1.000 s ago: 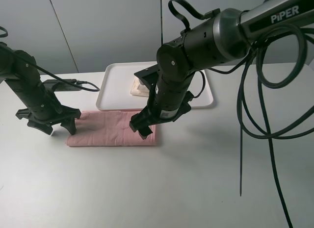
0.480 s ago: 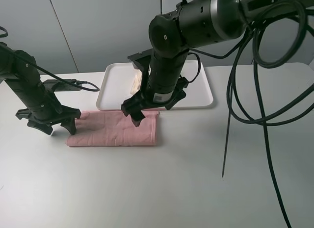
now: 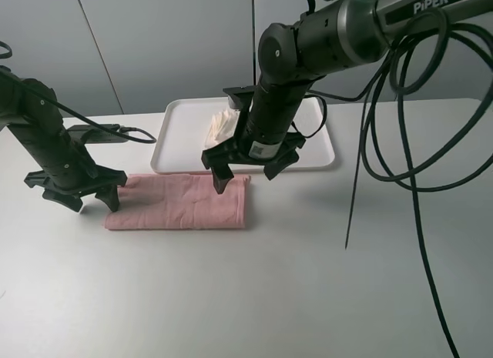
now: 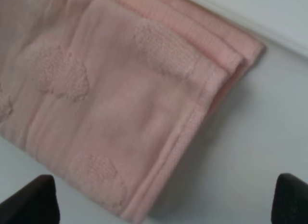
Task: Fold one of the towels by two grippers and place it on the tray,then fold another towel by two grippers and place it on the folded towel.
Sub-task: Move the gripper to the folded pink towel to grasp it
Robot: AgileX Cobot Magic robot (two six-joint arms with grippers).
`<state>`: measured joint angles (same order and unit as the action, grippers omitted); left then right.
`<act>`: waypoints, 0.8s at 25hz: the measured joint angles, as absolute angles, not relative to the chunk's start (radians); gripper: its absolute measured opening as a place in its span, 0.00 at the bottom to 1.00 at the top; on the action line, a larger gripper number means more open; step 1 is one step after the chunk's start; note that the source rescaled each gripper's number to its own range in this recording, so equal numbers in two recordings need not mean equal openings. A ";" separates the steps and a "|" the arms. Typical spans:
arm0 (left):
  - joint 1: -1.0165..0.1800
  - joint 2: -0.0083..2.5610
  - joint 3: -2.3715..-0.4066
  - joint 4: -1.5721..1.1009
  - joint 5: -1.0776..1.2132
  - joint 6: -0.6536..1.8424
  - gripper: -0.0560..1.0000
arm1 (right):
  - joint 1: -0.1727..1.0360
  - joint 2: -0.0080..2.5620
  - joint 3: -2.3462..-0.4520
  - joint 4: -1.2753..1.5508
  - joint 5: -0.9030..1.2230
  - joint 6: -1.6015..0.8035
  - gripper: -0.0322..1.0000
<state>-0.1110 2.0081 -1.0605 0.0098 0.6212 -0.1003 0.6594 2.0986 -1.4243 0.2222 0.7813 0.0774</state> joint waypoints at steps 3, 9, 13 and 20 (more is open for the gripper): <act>-0.111 2.008 -1.061 0.010 0.621 -0.100 0.86 | 0.659 2.122 -1.424 0.225 0.757 0.110 0.95; -0.111 2.008 -1.061 0.010 0.621 -0.100 0.86 | 0.659 2.158 -1.443 0.304 0.717 0.137 0.95; -0.111 2.008 -1.061 0.019 0.621 -0.100 0.86 | 0.659 2.199 -1.466 0.332 0.714 0.147 0.95; -0.111 2.008 -1.063 0.023 0.621 -0.100 0.86 | 0.659 2.239 -1.494 0.332 0.708 0.199 0.95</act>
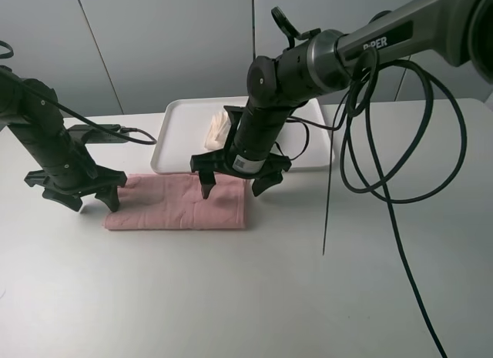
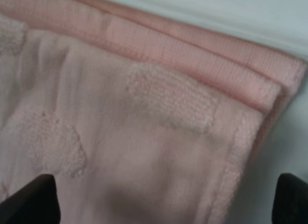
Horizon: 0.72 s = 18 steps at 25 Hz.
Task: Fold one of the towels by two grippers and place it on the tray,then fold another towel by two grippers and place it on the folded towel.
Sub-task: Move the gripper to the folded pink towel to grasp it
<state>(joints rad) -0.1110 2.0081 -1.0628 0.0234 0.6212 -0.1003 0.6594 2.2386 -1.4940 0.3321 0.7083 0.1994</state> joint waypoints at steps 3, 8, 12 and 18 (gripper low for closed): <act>-0.111 2.008 -1.063 0.023 0.623 -0.100 0.86 | 0.658 2.257 -1.499 0.332 0.707 0.211 0.95; -0.111 2.008 -1.063 0.027 0.623 -0.100 0.86 | 0.658 2.259 -1.501 0.332 0.705 0.216 0.95; -0.111 2.008 -1.063 0.027 0.623 -0.100 0.86 | 0.658 2.259 -1.501 0.332 0.705 0.219 0.93; -0.111 2.008 -1.063 0.029 0.623 -0.100 0.86 | 0.658 2.261 -1.501 0.332 0.700 0.221 0.87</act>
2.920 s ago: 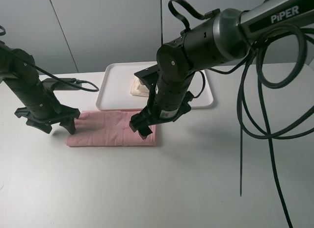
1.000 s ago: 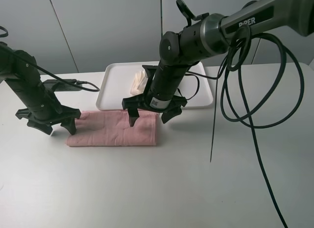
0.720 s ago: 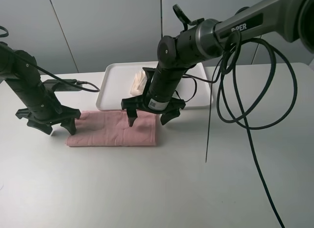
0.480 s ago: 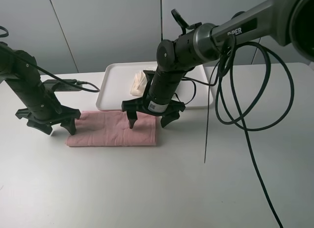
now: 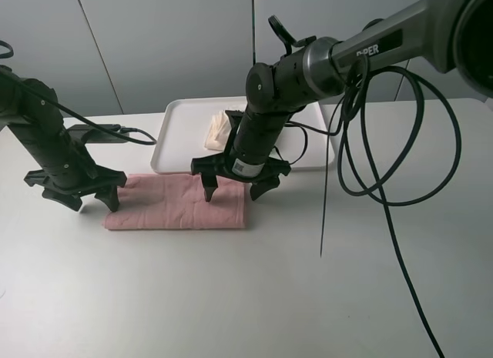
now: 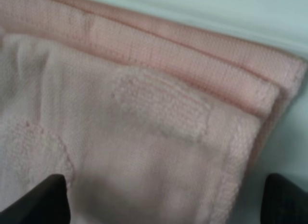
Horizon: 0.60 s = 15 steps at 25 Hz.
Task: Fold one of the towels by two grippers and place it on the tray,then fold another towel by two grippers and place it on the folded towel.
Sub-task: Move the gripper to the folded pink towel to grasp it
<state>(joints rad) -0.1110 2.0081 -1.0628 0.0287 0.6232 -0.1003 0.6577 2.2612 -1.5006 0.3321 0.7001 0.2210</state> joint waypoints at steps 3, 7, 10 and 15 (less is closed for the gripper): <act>-0.111 2.008 -1.063 0.029 0.623 -0.100 0.86 | 0.658 2.263 -1.501 0.326 0.696 0.234 0.84; -0.111 2.008 -1.063 0.029 0.623 -0.100 0.86 | 0.658 2.263 -1.501 0.315 0.694 0.245 0.80; -0.111 2.008 -1.063 0.029 0.623 -0.100 0.86 | 0.658 2.266 -1.501 0.302 0.694 0.247 0.75; -0.111 2.008 -1.063 0.029 0.623 -0.085 0.86 | 0.658 2.268 -1.501 0.300 0.696 0.247 0.60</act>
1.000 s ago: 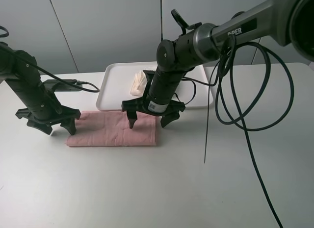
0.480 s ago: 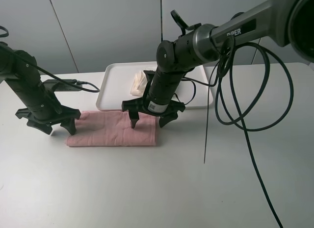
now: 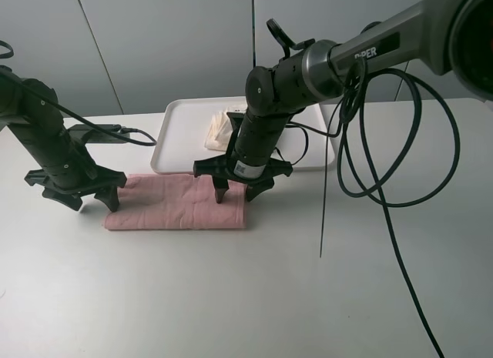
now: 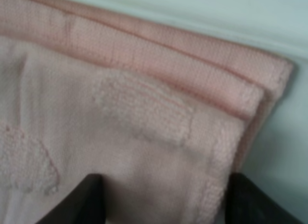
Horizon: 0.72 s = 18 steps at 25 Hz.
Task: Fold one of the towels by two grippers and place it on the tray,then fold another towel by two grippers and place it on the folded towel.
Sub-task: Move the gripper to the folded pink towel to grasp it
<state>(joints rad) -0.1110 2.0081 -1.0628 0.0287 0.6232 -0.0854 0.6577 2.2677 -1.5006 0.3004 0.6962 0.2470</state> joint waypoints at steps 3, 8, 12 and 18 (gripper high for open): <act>-0.111 2.008 -1.063 0.029 0.621 -0.084 0.86 | 0.658 2.268 -1.501 0.300 0.696 0.247 0.58; -0.111 2.008 -1.063 0.029 0.621 -0.080 0.86 | 0.658 2.268 -1.501 0.300 0.696 0.247 0.57; -0.111 2.008 -1.063 0.029 0.621 -0.080 0.86 | 0.658 2.268 -1.501 0.300 0.696 0.244 0.57; -0.111 2.008 -1.063 0.029 0.621 -0.080 0.86 | 0.661 2.268 -1.499 0.304 0.700 0.235 0.57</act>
<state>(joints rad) -0.1110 2.0081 -1.0628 0.0287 0.6214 -0.0797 0.6610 2.2677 -1.4985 0.3041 0.6996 0.2351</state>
